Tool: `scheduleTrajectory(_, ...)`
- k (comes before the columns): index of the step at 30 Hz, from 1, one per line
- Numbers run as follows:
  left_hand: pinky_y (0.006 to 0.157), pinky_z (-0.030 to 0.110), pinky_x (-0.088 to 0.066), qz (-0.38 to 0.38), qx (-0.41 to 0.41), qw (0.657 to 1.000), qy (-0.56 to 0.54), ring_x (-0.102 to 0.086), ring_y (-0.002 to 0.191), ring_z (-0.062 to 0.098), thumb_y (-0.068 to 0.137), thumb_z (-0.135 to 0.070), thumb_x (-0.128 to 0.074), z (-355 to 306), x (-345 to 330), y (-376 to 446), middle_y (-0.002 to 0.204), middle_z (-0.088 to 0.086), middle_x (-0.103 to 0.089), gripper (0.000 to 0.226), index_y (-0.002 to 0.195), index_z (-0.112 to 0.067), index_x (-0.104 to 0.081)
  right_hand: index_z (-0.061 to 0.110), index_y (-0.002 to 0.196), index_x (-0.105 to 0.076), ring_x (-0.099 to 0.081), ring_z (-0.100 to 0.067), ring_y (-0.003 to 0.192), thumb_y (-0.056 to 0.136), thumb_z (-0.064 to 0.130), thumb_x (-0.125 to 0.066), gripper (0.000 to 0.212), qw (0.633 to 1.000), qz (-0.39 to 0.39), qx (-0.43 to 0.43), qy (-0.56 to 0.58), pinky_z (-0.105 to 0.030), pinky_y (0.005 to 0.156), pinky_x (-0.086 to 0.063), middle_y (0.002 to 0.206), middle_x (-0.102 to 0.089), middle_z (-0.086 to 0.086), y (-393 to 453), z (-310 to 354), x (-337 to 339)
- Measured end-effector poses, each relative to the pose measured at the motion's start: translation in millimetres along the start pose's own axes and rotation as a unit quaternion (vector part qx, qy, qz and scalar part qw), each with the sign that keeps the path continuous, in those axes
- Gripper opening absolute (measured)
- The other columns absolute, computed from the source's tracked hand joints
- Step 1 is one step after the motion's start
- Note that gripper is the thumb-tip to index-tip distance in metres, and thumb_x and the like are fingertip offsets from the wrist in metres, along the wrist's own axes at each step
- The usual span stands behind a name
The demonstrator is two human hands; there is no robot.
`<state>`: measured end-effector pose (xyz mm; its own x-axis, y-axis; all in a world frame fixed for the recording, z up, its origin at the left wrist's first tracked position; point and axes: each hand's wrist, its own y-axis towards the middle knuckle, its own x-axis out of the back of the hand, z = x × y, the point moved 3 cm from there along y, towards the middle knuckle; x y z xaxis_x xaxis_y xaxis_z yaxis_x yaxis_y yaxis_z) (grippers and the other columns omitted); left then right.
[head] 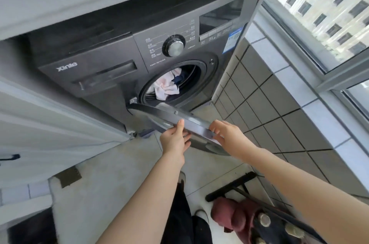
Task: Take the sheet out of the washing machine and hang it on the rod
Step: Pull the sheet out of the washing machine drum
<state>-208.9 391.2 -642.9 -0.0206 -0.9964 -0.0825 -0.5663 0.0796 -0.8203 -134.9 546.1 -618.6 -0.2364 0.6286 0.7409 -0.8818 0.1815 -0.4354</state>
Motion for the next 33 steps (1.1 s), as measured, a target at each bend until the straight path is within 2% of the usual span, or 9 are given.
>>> scheduleTrajectory(3,0.087,0.046,-0.054,0.007,-0.001,1.0,-0.001,-0.067,0.091,0.029,0.093,-0.028,-0.064,9,28,-14,0.098,0.015,-0.066,0.019,0.094,-0.009,-0.061,0.008,0.109,-0.061,-0.058,-0.027,0.1,0.092,0.015,-0.06,0.019,0.999,0.025,-0.012,0.028,-0.029,0.084,-0.044,0.107,-0.063,-0.01,-18,12,-25)
scheduleTrajectory(6,0.078,0.042,-0.056,-0.003,-0.02,1.0,0.015,-0.065,0.088,0.029,0.094,-0.026,-0.062,16,57,-25,0.095,0.016,-0.065,0.018,0.092,-0.008,-0.063,0.008,0.111,-0.063,-0.059,-0.024,0.105,0.087,0.016,-0.066,0.025,0.996,0.069,-0.021,0.05,-0.026,0.089,-0.044,0.11,-0.066,-0.008,-30,30,-52)
scheduleTrajectory(10,0.069,0.037,-0.056,-0.023,-0.047,0.998,0.042,-0.066,0.083,0.027,0.095,-0.027,-0.061,21,96,-36,0.092,0.012,-0.069,0.017,0.09,-0.012,-0.066,0.013,0.126,-0.054,-0.06,-0.025,0.108,0.086,0.018,-0.068,0.042,0.987,0.122,-0.025,0.102,-0.035,0.098,-0.045,0.114,-0.067,-0.005,-42,61,-91)
scheduleTrajectory(14,0.064,0.032,-0.053,-0.035,-0.063,0.994,0.077,-0.066,0.076,0.021,0.094,-0.031,-0.062,21,137,-40,0.084,0.005,-0.071,0.018,0.089,-0.015,-0.067,0.015,0.124,-0.055,-0.061,-0.024,0.107,0.087,0.016,-0.066,0.039,0.98,0.121,-0.033,0.157,-0.03,0.096,-0.045,0.113,-0.067,-0.002,-56,95,-133)
scheduleTrajectory(21,0.084,0.042,-0.055,-0.04,-0.078,0.988,0.124,-0.062,0.084,0.021,0.09,-0.037,-0.065,12,202,-30,0.095,0.004,-0.068,0.016,0.095,-0.022,-0.07,0.01,0.124,-0.051,-0.063,-0.024,0.096,0.088,0.013,-0.065,0.039,0.97,0.081,-0.039,0.228,-0.025,0.086,-0.048,0.11,-0.064,-0.009,-69,159,-188)
scheduleTrajectory(24,0.077,0.038,-0.053,-0.038,-0.086,0.986,0.137,-0.061,0.081,0.021,0.086,-0.042,-0.068,5,227,-26,0.091,0.004,-0.069,0.019,0.09,-0.025,-0.073,0.01,0.124,-0.049,-0.062,-0.022,0.098,0.089,0.014,-0.065,0.039,0.966,0.071,-0.049,0.243,-0.029,0.089,-0.05,0.111,-0.062,-0.007,-68,186,-207)
scheduleTrajectory(27,0.076,0.038,-0.05,-0.032,-0.093,0.982,0.16,-0.059,0.08,0.024,0.068,-0.056,-0.068,-2,246,-20,0.086,0.001,-0.066,0.036,0.088,-0.026,-0.074,0.012,0.124,-0.049,-0.062,-0.024,0.1,0.089,0.015,-0.064,0.038,0.964,0.055,-0.061,0.253,-0.036,0.093,-0.049,0.111,-0.062,-0.006,-65,207,-222)
scheduleTrajectory(30,0.093,0.046,-0.053,-0.034,-0.101,0.979,0.174,-0.068,0.097,0.026,0.062,-0.059,-0.066,-8,258,-14,0.096,-0.004,-0.074,0.051,0.097,-0.023,-0.074,0.014,0.125,-0.048,-0.061,-0.023,0.102,0.09,0.018,-0.064,0.038,0.959,0.056,-0.076,0.265,-0.036,0.094,-0.049,0.115,-0.06,-0.006,-61,223,-231)
scheduleTrajectory(33,0.099,0.049,-0.05,-0.039,-0.113,0.978,0.173,-0.067,0.104,0.023,0.069,-0.052,-0.07,-12,266,-15,0.102,-0.004,-0.074,0.049,0.106,-0.02,-0.073,0.014,0.127,-0.046,-0.061,-0.021,0.102,0.09,0.024,-0.064,0.042,0.961,0.083,-0.068,0.256,-0.034,0.093,-0.05,0.118,-0.059,-0.004,-56,226,-231)
